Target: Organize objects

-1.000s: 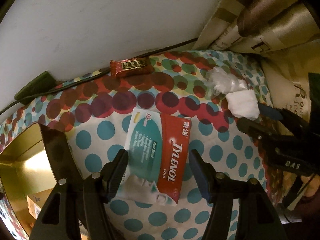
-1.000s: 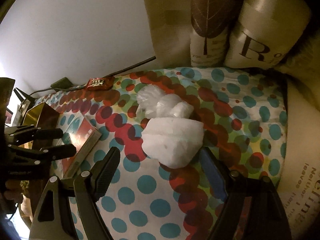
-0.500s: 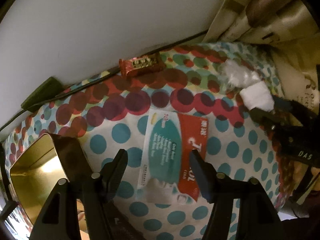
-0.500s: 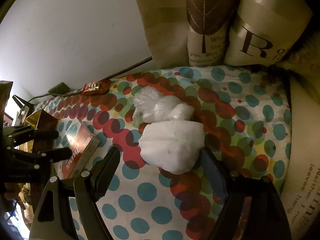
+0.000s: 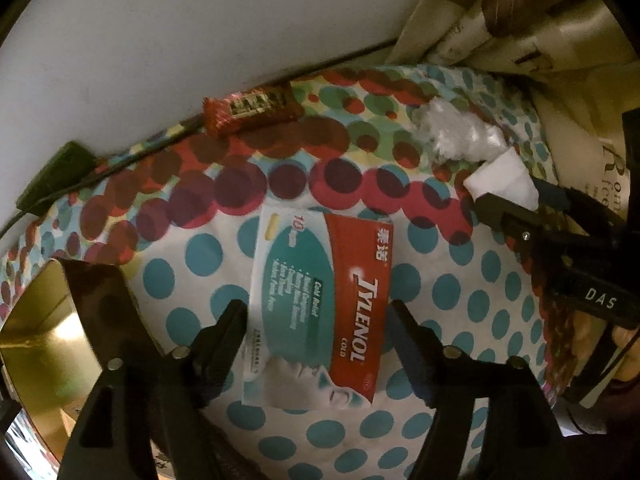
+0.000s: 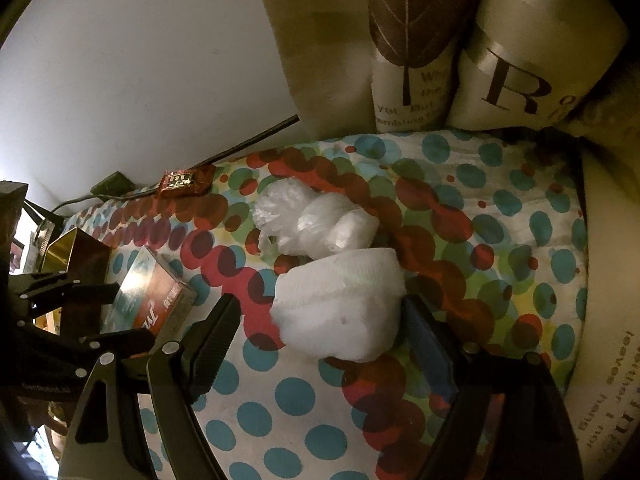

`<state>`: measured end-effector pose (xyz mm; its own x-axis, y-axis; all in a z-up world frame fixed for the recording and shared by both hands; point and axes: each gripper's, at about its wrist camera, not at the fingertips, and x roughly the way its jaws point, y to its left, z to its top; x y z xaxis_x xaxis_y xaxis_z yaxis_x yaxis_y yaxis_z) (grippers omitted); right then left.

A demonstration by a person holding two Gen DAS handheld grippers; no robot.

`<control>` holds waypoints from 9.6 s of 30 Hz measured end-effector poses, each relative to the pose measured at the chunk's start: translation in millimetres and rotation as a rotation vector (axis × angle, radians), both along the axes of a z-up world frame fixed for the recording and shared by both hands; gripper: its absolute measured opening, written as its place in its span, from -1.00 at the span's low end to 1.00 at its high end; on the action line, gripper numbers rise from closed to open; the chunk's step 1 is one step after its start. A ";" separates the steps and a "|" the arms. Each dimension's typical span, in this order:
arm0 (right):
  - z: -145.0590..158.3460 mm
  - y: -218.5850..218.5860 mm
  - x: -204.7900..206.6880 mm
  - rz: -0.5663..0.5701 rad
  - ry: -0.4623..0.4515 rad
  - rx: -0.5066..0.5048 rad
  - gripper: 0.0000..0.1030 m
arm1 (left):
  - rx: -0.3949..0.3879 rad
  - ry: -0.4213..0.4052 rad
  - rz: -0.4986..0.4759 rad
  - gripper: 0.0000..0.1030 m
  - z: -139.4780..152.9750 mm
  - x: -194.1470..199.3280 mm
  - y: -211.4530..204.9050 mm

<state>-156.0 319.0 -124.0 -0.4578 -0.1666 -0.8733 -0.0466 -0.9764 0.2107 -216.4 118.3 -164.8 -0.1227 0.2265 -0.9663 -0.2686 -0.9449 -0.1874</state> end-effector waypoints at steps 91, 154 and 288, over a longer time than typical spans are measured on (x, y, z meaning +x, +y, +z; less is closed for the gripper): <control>47.4 -41.7 60.7 0.072 0.043 0.016 0.12 | 0.008 0.127 0.591 0.41 46.0 151.2 -188.4; 56.6 -271.8 147.5 0.768 0.034 0.011 0.13 | 0.113 0.197 0.717 0.45 69.5 240.5 -238.1; -2.9 6.7 -29.2 0.298 0.067 -0.004 -0.17 | 0.163 0.093 0.412 0.46 9.8 -103.5 -29.1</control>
